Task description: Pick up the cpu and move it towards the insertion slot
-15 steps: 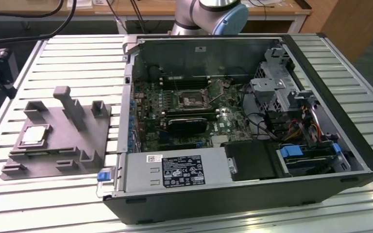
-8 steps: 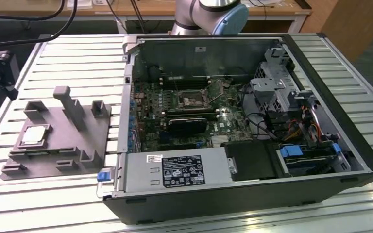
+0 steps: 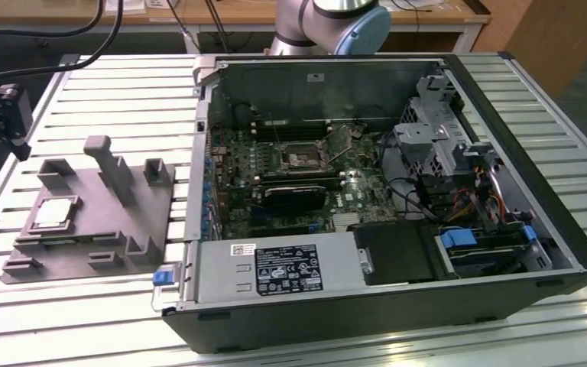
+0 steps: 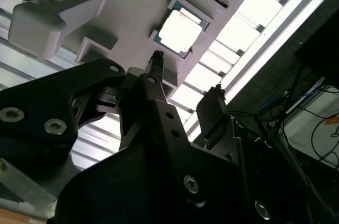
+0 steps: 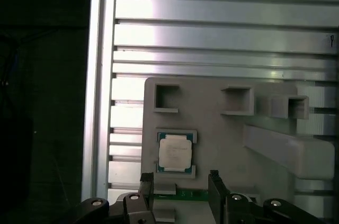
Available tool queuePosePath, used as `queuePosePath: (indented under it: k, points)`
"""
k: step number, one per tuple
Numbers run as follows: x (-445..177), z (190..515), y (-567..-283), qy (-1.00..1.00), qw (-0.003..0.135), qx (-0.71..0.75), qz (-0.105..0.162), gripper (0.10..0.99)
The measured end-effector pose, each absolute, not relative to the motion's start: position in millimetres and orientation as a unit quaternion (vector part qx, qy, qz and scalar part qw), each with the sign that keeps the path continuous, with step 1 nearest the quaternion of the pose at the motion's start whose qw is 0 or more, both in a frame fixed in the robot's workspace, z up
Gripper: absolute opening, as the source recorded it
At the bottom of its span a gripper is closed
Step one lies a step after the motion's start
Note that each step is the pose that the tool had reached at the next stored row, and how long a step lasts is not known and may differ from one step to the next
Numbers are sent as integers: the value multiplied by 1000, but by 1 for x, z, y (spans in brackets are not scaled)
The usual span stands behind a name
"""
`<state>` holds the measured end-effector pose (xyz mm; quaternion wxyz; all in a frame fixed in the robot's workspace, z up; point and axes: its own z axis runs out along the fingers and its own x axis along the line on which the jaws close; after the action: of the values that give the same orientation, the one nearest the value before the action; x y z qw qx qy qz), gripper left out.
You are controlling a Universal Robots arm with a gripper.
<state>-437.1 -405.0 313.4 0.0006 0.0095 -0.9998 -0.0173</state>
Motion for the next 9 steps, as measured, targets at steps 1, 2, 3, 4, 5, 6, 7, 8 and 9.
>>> queuePosePath:
  k: [1, 2, 3, 4, 5, 6, 7, 8, 9]
  points:
    - [-437, 313, -405, -1000, 1, 10, -17, 533]
    - [-437, 312, -405, -1000, 1, 10, -17, 533]
    - [-437, 311, -405, -1000, 1, 10, -17, 533]
    - [-437, 311, -405, -1000, 1, 10, -17, 533]
    - [-437, 310, -405, -1000, 1, 10, -17, 533]
    - [-437, 309, -405, -1000, 1, 10, -17, 533]
    - [-437, 308, -405, -1000, 1, 10, -17, 533]
    - [-437, 307, -405, -1000, 1, 10, -17, 533]
    - [-437, 306, -405, -1000, 1, 10, -17, 533]
